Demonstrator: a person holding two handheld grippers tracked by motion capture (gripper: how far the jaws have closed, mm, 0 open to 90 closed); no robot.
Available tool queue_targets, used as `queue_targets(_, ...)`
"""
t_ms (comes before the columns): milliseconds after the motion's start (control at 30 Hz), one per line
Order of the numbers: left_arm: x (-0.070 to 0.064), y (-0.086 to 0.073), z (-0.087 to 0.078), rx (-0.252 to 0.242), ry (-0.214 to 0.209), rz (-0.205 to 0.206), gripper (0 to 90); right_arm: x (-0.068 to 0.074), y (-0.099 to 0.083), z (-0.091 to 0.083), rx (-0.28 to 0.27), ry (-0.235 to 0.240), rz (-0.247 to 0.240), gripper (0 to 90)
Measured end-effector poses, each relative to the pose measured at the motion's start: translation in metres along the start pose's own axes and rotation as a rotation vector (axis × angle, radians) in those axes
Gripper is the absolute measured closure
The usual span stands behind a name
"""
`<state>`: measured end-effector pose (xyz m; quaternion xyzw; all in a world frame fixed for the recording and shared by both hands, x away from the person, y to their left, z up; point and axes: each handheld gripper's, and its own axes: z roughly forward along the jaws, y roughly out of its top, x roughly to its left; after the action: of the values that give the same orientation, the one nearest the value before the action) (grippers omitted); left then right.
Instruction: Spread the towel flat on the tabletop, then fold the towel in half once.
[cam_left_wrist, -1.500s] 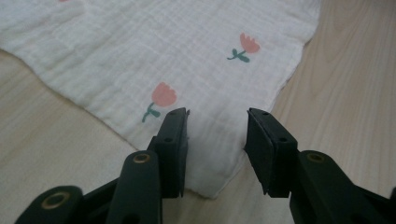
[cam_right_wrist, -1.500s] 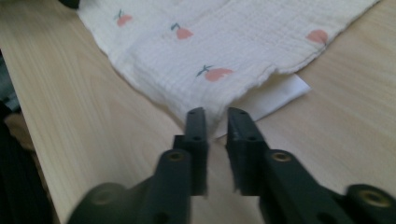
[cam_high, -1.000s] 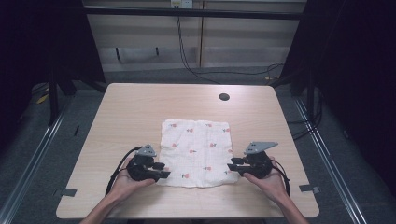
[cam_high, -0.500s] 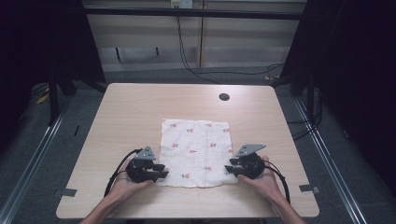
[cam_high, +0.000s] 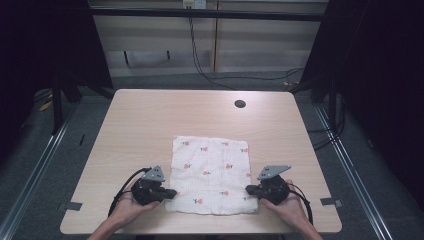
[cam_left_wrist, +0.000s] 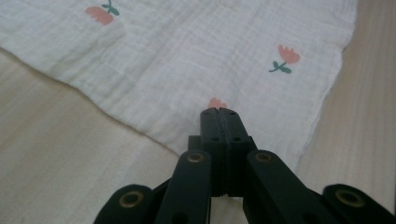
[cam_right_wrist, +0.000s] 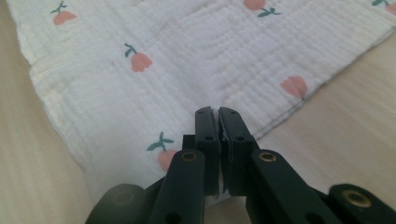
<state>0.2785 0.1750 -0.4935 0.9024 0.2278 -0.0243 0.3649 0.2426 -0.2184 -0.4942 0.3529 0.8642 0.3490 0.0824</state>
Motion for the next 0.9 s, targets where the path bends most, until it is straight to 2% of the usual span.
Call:
queue_targets(67,-0.001,-0.002,-0.001,0.002,0.004,0.000,90.0,0.006,-0.002,-0.003,0.011,0.004,0.000,84.7)
queue_targets(133,-0.003,-0.003,-0.003,0.010,-0.010,-0.012,90.0,0.006,-0.003,-0.004,0.008,0.009,0.008,76.7)
queue_targets(200,-0.005,-0.003,-0.005,0.011,-0.007,0.004,89.7,0.006,-0.002,-0.006,-0.010,-0.011,0.011,71.1)
queue_targets(267,-0.005,-0.002,-0.008,-0.019,-0.013,0.002,88.1,0.002,0.001,-0.009,-0.038,-0.016,0.028,68.2)
queue_targets(333,-0.003,0.000,-0.011,-0.042,-0.026,-0.022,79.8,-0.004,0.004,-0.010,-0.059,-0.026,0.042,66.1)
queue_targets(500,0.006,0.005,-0.008,-0.055,-0.018,-0.035,76.1,-0.023,0.016,-0.010,-0.093,-0.044,0.053,64.8)
queue_targets(633,0.015,0.009,-0.004,-0.053,0.010,-0.052,73.3,-0.036,0.032,-0.006,-0.112,-0.056,0.044,64.7)
queue_targets(700,0.017,0.010,-0.002,-0.045,-0.002,-0.064,70.7,-0.042,0.039,-0.003,-0.111,-0.063,0.049,64.5)
queue_targets(733,0.017,0.010,-0.001,-0.041,0.014,-0.058,70.3,-0.046,0.041,-0.002,-0.121,-0.062,0.053,64.2)
queue_targets(767,0.016,0.010,0.000,-0.041,0.019,-0.052,69.5,-0.050,0.045,0.000,-0.107,-0.057,0.050,63.8)
queue_targets(833,0.015,0.009,0.000,-0.033,0.012,-0.046,69.4,-0.057,0.051,0.001,-0.112,-0.069,0.057,63.8)
queue_targets(867,0.014,0.008,-0.001,-0.018,0.015,-0.045,69.2,-0.062,0.054,0.002,-0.123,-0.060,0.064,63.8)
queue_targets(900,0.014,0.007,0.000,-0.027,0.019,-0.048,69.0,-0.068,0.059,0.004,-0.130,-0.071,0.067,63.7)
